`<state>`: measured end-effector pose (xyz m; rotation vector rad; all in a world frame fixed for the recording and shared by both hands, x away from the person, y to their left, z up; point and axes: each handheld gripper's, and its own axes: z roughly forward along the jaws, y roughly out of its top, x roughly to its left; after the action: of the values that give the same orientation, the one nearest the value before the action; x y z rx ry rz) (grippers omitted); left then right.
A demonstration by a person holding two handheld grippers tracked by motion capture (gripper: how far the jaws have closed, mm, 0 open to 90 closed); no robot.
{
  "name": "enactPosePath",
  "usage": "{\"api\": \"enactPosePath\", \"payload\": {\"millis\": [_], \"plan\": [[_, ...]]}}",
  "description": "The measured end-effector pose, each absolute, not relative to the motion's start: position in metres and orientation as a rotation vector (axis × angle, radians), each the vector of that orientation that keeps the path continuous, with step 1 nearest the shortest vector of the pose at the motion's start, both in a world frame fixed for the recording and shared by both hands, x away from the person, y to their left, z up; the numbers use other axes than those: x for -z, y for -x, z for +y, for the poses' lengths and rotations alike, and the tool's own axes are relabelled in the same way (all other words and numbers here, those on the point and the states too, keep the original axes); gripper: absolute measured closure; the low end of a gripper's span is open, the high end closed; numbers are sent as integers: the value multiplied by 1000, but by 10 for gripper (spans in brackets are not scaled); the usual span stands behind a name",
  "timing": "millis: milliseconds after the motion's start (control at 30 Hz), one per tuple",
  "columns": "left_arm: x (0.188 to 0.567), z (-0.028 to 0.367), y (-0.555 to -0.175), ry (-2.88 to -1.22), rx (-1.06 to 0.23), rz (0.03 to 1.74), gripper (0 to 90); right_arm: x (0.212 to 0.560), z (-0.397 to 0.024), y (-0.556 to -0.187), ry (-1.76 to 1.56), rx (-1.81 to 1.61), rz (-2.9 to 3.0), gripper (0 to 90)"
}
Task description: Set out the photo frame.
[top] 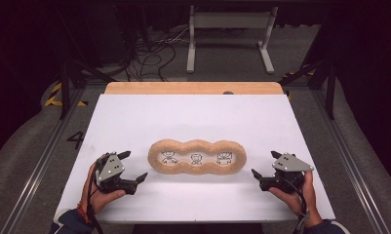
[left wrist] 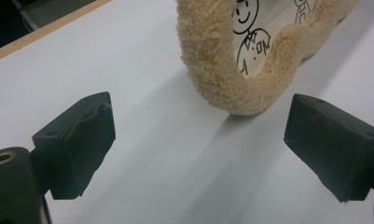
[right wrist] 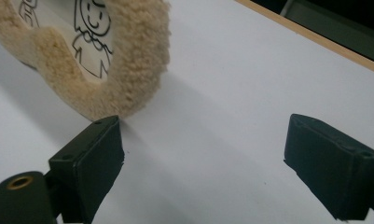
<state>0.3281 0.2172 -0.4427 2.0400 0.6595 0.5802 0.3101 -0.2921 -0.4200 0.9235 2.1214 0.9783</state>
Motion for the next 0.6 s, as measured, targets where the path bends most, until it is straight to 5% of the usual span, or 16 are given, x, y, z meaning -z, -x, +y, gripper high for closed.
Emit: {"api": "enactPosePath", "payload": {"millis": [600], "plan": [[457,242,-317,-2040,-558,724,87,437,-329,-289,-1024,-949,2053,114]]}}
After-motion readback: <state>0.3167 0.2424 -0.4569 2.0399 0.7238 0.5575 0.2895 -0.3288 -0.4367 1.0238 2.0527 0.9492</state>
